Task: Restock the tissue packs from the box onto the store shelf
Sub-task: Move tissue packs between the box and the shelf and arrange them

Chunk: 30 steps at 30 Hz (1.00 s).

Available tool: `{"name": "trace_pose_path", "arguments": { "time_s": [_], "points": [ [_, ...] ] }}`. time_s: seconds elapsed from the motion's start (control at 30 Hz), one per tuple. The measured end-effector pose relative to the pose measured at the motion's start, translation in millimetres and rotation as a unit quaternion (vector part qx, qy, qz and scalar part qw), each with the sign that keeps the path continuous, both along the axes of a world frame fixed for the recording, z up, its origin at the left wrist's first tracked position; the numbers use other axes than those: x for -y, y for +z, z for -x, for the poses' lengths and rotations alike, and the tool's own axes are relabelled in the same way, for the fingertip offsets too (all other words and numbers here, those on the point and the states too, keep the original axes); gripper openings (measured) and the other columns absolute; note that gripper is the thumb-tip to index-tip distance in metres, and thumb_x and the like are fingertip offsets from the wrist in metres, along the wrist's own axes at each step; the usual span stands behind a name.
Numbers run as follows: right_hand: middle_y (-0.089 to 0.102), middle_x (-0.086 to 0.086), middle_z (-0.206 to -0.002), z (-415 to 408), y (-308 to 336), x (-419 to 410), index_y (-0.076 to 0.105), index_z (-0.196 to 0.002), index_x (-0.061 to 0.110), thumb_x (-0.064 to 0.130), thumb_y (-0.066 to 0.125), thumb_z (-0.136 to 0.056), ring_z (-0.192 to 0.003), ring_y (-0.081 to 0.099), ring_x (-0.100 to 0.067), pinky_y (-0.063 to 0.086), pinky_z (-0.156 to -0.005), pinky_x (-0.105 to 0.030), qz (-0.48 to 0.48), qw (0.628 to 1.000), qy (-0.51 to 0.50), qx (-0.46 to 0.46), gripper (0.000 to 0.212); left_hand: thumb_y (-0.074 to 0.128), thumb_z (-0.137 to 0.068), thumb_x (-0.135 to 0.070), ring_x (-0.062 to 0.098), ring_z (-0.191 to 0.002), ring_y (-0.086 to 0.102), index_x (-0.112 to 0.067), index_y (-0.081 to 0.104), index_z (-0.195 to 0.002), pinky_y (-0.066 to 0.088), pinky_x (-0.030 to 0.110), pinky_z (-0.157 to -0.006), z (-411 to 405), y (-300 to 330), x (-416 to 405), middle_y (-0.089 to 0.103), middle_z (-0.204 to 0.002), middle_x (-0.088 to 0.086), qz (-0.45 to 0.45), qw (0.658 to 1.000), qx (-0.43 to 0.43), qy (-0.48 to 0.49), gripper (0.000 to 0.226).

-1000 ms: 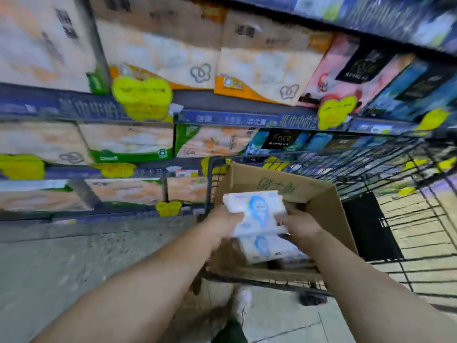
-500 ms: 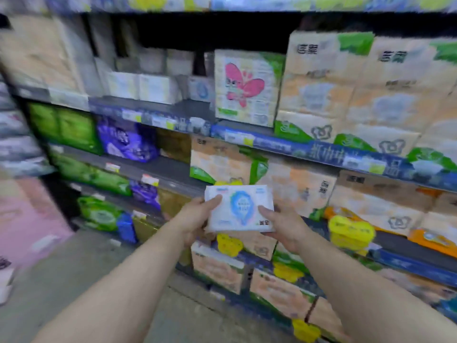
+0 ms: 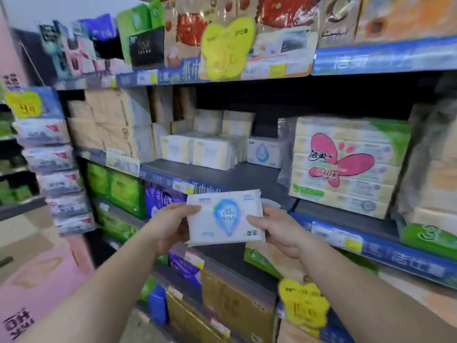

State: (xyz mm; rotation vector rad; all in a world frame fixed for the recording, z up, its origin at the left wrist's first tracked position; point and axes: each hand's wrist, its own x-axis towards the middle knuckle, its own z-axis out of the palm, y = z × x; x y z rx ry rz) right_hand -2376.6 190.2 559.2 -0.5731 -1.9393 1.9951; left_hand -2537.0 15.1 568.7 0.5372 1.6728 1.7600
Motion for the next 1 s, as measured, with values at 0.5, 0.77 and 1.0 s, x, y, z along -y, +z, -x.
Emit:
{"name": "trace_pose_path", "arguments": {
  "time_s": [0.5, 0.77, 1.0],
  "points": [
    [0.068, 0.003, -0.111, 111, 37, -86, 0.057, -0.11, 0.023, 0.006, 0.077, -0.075, -0.099, 0.065, -0.011, 0.051, -0.094, -0.031, -0.201, 0.96, -0.168, 0.1, 0.043, 0.063, -0.088, 0.0, 0.031, -0.093, 0.065, -0.005, 0.056, -0.097, 0.054, 0.044, -0.088, 173, 52, -156, 0.066, -0.11, 0.025, -0.002, 0.966, -0.182, -0.184, 0.012],
    [0.073, 0.0, -0.103, 126, 46, -84, 0.066, -0.099, 0.017, 0.001, 0.07, -0.079, -0.092, 0.066, -0.014, 0.05, -0.082, -0.023, -0.165, 0.954, -0.237, 0.079, 0.026, 0.077, -0.078, -0.01, 0.013, -0.094, 0.058, -0.022, 0.042, -0.133, 0.046, 0.022, -0.081, 217, 76, -176, 0.055, -0.111, -0.001, 0.026, 0.897, -0.34, -0.281, 0.065],
    [0.072, -0.015, -0.1, 168, 94, -74, 0.067, -0.096, 0.01, -0.002, 0.065, -0.083, -0.082, 0.069, -0.021, 0.057, -0.076, -0.034, -0.166, 0.929, -0.321, -0.083, 0.018, 0.08, -0.071, -0.04, 0.022, -0.135, 0.03, -0.027, 0.023, -0.149, 0.029, 0.029, -0.109, 191, 121, -184, 0.037, -0.141, 0.006, -0.043, 0.716, -0.669, -0.195, 0.097]
  ]
}}
